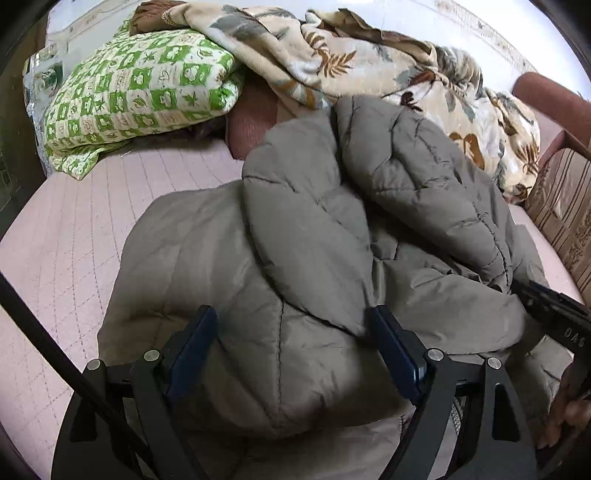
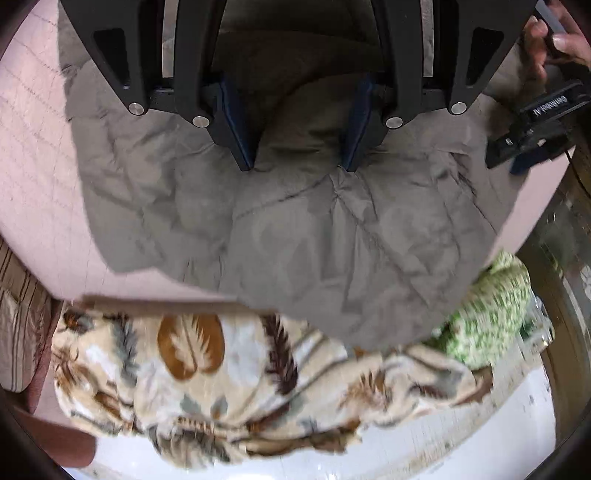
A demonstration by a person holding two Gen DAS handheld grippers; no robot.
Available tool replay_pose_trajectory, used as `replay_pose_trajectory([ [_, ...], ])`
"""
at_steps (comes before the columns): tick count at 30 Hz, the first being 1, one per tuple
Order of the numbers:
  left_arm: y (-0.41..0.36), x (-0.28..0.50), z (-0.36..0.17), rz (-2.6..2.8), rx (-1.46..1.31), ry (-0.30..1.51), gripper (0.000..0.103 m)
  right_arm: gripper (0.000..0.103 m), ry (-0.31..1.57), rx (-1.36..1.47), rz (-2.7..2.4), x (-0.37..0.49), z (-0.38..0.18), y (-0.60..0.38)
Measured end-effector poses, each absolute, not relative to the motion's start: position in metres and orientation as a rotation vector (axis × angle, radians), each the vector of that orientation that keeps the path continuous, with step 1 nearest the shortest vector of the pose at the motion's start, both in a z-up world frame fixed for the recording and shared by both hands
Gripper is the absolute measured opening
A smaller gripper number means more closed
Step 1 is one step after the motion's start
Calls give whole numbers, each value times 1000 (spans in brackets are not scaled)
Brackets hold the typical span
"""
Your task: Fold large clothes
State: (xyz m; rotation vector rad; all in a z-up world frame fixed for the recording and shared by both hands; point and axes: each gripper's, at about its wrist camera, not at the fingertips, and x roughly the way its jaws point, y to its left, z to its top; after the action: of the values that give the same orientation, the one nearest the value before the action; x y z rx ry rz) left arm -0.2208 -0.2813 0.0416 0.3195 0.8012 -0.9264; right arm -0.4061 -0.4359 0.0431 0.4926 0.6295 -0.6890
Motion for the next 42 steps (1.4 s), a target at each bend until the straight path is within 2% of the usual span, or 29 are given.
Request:
replay_pose_trajectory([
  [18, -277, -221, 34, -914, 348, 797, 89, 56, 668, 488, -693, -401, 36, -436],
  [27, -276, -223, 35, -912, 346, 785, 89, 57, 471, 355, -680, -409, 87, -407],
  [35, -276, -223, 35, -912, 351, 784, 89, 58, 666, 397, -591, -371, 40, -406],
  [42, -275, -226, 37, -910, 358, 769, 90, 59, 678, 381, -599, -371, 35, -404],
])
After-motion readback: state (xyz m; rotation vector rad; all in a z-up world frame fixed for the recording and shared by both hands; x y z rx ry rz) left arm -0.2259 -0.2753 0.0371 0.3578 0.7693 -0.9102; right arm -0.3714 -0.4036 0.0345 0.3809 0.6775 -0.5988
